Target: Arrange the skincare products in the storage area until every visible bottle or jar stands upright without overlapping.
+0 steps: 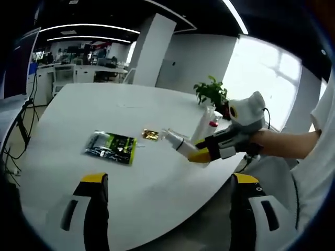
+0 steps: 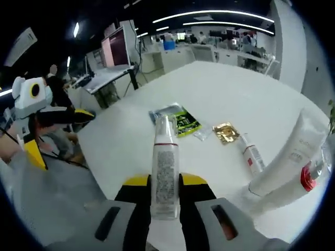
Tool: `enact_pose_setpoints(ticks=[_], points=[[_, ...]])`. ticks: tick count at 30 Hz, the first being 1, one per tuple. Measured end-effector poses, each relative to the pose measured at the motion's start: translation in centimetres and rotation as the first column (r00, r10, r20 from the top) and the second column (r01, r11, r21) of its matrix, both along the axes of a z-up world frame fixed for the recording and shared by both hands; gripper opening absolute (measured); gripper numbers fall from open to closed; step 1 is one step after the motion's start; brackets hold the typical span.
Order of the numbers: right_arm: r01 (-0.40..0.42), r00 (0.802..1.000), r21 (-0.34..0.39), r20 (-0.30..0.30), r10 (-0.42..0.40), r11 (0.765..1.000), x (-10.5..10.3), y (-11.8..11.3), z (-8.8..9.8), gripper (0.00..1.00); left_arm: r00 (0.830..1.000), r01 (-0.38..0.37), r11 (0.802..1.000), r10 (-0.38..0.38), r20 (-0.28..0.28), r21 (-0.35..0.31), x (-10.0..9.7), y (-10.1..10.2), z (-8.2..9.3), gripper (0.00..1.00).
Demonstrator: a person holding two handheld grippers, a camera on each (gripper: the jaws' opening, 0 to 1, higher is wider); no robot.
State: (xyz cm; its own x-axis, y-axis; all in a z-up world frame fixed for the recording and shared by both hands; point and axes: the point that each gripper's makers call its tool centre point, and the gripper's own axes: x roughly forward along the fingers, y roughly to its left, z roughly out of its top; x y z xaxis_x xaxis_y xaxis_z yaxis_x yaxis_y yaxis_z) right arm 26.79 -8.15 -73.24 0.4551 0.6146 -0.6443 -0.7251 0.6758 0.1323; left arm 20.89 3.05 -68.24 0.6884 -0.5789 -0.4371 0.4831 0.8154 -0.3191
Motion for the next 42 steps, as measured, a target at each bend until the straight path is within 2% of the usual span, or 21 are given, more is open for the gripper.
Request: enact_pose_setpoints(ticks=[6, 12, 15, 18, 22, 27, 30, 33, 38, 42], points=[[-0.022, 0.999, 0.023, 0.041, 0.021, 1.0, -0.8, 0.4, 0.6, 0.19, 1.0, 0.025, 0.999, -0.025, 0.001, -0.031, 0.1, -0.9, 0.4, 0.88], [-0.06, 0.994, 0.098, 0.098, 0.05, 0.993, -2.1, 1.4, 2.6, 0.19, 0.999, 0.042, 0.996, -0.042, 0.003, -0.076, 0.2, -1.7, 1.2, 0.88], [-0.115, 0.985, 0.167, 0.145, 0.091, 0.979, -3.0, 2.8, 4.2, 0.19, 0.998, 0.057, 0.991, -0.056, 0.006, -0.118, 0.1, -2.3, 2.2, 0.86], [-0.143, 0.979, 0.198, 0.171, 0.11, 0.97, -4.0, 3.7, 5.4, 0.19, 0.997, 0.075, 0.983, -0.074, 0.017, -0.167, 0.1, -2.9, 3.4, 0.84], [-0.166, 0.972, 0.236, 0.201, 0.119, 0.957, -4.5, 4.5, 7.2, 0.19, 0.997, 0.083, 0.977, -0.08, 0.024, -0.199, 0.2, -3.3, 4.4, 0.84], [-0.2, 0.962, 0.275, 0.235, 0.136, 0.94, -5.2, 5.3, 9.0, 0.19, 0.998, 0.065, 0.946, -0.062, 0.022, -0.318, 0.4, -3.6, 6.1, 0.83], [-0.216, 0.955, 0.275, 0.261, 0.144, 0.937, -5.5, 5.6, 9.6, 0.19, 0.999, 0.05, 0.939, -0.046, 0.022, -0.34, 0.3, -3.6, 6.7, 0.81], [-0.225, 0.946, 0.27, 0.292, 0.143, 0.936, -5.7, 6.1, 10.4, 0.19, 0.999, 0.035, 0.935, -0.03, 0.02, -0.354, 0.2, -3.7, 7.4, 0.77], [-0.23, 0.935, 0.266, 0.327, 0.137, 0.936, -6.4, 6.9, 11.3, 0.19, 1.0, 0.009, 0.937, -0.001, 0.025, -0.348, 0.2, -4.2, 8.9, 0.64], [-0.207, 0.939, 0.291, 0.326, 0.107, 0.934, -6.6, 7.2, 11.9, 0.19, 0.999, -0.027, 0.937, 0.038, 0.025, -0.348, 0.4, -3.9, 9.6, 0.53]])
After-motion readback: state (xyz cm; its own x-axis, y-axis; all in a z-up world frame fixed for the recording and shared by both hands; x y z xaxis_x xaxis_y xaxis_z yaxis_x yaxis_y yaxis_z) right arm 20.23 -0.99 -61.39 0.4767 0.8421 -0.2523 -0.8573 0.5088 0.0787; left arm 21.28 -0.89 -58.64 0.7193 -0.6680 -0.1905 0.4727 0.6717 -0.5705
